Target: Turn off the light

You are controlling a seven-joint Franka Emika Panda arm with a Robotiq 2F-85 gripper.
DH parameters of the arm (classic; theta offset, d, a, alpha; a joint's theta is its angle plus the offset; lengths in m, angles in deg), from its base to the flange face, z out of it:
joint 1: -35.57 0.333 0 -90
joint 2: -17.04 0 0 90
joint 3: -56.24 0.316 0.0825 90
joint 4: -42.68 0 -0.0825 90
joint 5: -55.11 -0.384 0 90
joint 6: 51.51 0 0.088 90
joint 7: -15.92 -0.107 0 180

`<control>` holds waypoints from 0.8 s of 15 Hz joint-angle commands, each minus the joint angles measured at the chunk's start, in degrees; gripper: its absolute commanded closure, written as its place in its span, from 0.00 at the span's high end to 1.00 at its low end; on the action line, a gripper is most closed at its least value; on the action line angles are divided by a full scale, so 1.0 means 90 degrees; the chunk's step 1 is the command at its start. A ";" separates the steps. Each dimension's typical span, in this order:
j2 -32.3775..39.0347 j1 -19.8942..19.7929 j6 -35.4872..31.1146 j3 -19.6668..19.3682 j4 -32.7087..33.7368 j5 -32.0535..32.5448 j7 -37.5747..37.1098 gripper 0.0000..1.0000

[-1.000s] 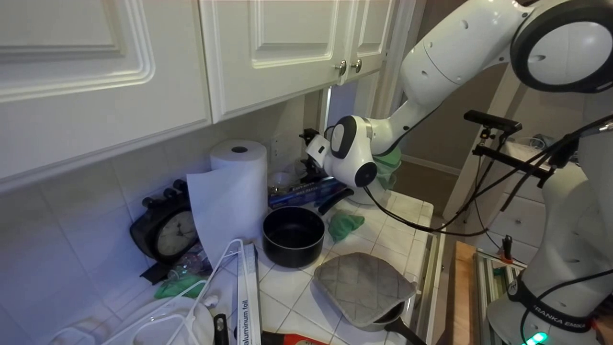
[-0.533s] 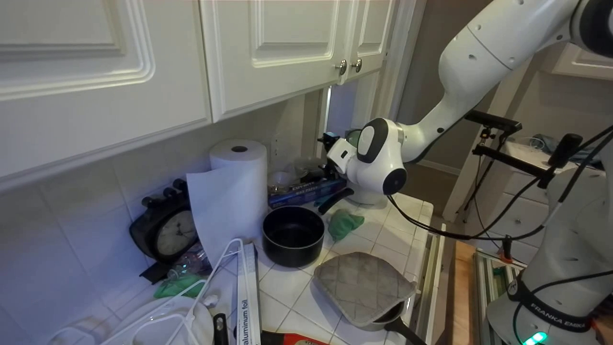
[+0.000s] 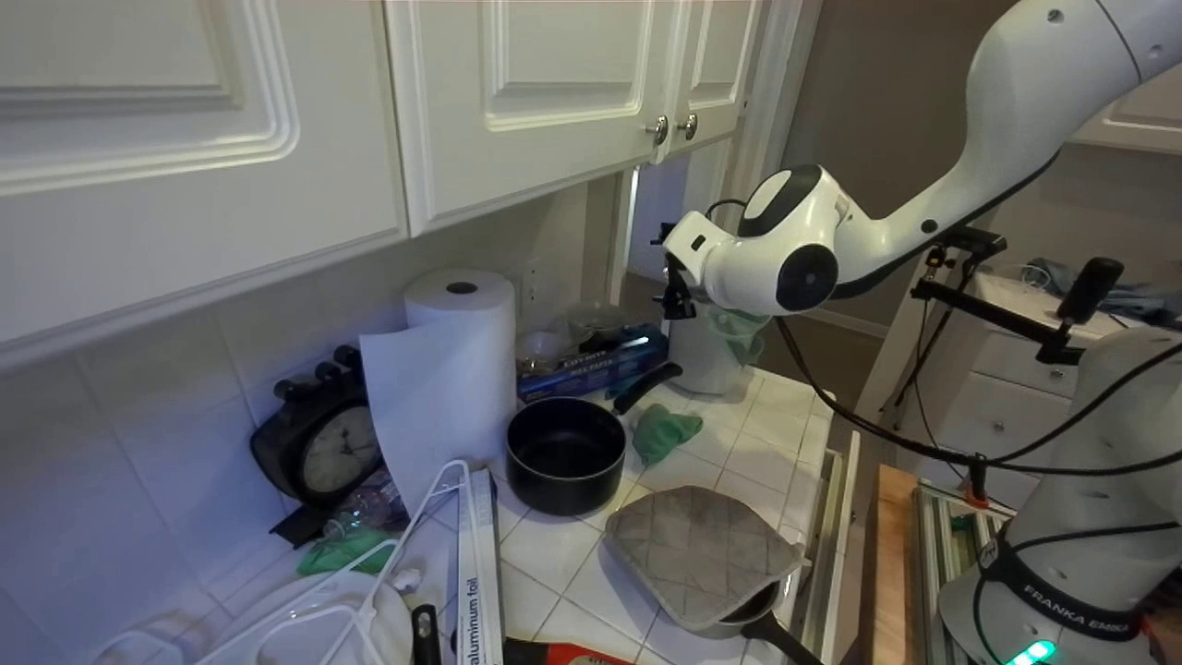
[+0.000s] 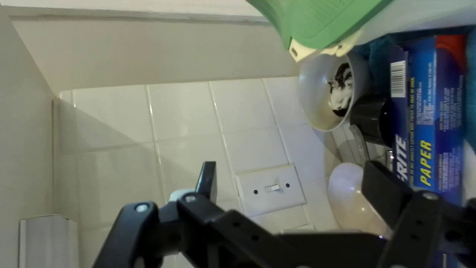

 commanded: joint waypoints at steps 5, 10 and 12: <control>-0.0743 -0.0506 -0.1633 -0.0145 -0.0552 -0.3826 0.3637 1.00; -0.1017 0.0266 -0.2002 -0.0999 -0.1198 -0.6369 0.5257 1.00; -0.1242 0.1177 -0.1502 -0.1756 -0.1402 -0.7383 0.5759 1.00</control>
